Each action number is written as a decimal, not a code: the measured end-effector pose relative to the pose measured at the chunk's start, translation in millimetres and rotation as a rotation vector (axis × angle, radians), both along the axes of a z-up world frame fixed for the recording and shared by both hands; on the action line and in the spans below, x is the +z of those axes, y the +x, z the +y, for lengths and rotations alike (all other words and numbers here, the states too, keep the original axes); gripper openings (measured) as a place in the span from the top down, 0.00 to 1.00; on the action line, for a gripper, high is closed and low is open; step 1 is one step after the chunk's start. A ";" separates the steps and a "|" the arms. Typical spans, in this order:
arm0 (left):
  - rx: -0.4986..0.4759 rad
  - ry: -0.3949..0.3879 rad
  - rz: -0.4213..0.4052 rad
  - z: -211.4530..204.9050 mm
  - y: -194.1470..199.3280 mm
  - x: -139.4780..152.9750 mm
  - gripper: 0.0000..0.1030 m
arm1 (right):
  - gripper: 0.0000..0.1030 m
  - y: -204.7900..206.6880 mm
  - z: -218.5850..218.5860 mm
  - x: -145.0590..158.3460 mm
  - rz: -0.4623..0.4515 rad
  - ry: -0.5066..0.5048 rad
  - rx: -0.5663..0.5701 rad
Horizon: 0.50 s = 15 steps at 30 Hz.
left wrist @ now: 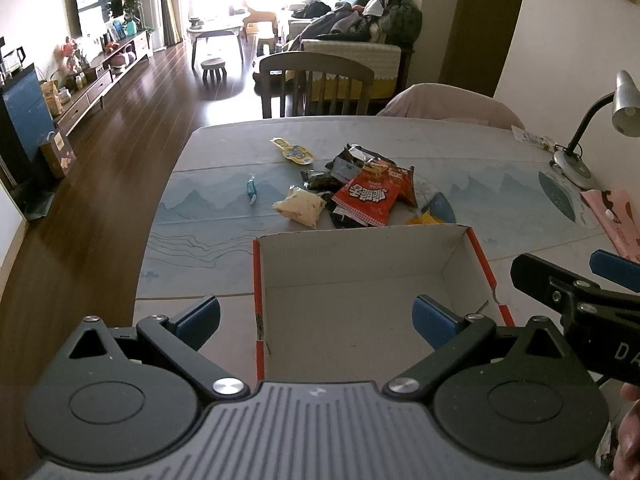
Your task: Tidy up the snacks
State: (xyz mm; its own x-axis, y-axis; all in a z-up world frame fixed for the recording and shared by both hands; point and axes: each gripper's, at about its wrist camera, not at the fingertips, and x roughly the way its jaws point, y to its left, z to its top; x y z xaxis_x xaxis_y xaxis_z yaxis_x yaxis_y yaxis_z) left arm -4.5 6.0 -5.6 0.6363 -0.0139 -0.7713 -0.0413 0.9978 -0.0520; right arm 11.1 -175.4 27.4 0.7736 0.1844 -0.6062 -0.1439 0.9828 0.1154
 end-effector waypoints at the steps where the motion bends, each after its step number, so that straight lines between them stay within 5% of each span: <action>1: 0.000 0.001 0.000 -0.1 0.0 0.0 0.00 | 0.00 -0.1 0.1 0.0 0.000 0.000 0.000; 15: -0.024 0.004 -0.004 3.5 -1.3 -1.1 0.00 | 0.00 2.1 2.3 0.0 0.003 0.003 -0.017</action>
